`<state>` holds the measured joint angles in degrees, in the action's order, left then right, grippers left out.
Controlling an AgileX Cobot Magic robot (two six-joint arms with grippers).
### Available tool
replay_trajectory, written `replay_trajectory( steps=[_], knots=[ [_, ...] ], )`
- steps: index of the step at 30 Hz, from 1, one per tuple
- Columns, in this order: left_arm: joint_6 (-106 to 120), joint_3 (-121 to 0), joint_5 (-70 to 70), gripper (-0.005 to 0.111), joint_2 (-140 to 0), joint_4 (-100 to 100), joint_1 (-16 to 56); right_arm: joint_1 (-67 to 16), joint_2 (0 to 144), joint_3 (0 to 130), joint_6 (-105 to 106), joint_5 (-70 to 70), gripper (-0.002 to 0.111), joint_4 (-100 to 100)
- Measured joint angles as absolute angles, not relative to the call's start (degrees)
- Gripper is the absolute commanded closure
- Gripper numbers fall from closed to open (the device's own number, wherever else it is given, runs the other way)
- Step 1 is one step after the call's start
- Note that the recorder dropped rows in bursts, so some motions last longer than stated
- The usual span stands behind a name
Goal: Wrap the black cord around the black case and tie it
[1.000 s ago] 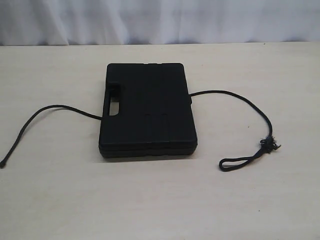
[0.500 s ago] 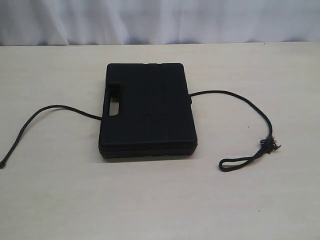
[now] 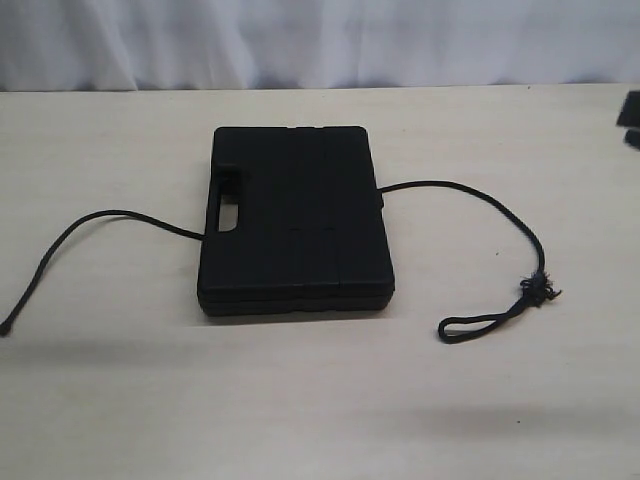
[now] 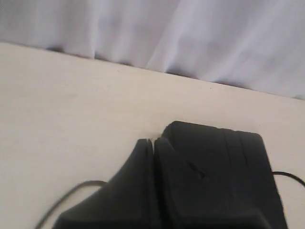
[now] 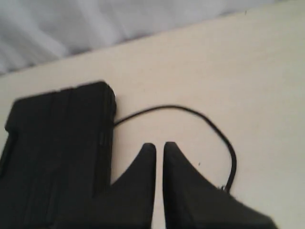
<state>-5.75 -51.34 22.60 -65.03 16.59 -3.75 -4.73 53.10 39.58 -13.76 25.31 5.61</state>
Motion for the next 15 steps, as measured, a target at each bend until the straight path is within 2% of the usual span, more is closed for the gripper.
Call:
replay_trajectory(
  steps=[5, 10, 12, 15],
  knots=[
    [7.71, -51.56, 20.65, 0.107, -76.18, 28.96, -2.42, -4.73, 62.47, 39.58, -2.99, 28.37, 0.103, 15.13],
    [24.73, -53.64, 27.51, 0.105, -87.81, 38.56, 1.14, -4.73, 67.89, 39.58, 6.61, 29.02, 0.103, 23.31],
    [28.63, -55.82, 30.37, 0.098, -91.91, 39.91, 3.01, -4.73, 68.92, 39.58, 8.52, 29.02, 0.103, 24.91],
    [30.70, -59.27, 32.79, 0.080, -96.14, 40.29, 5.74, -4.73, 69.67, 39.58, 9.72, 29.02, 0.103, 25.84]
  ],
)
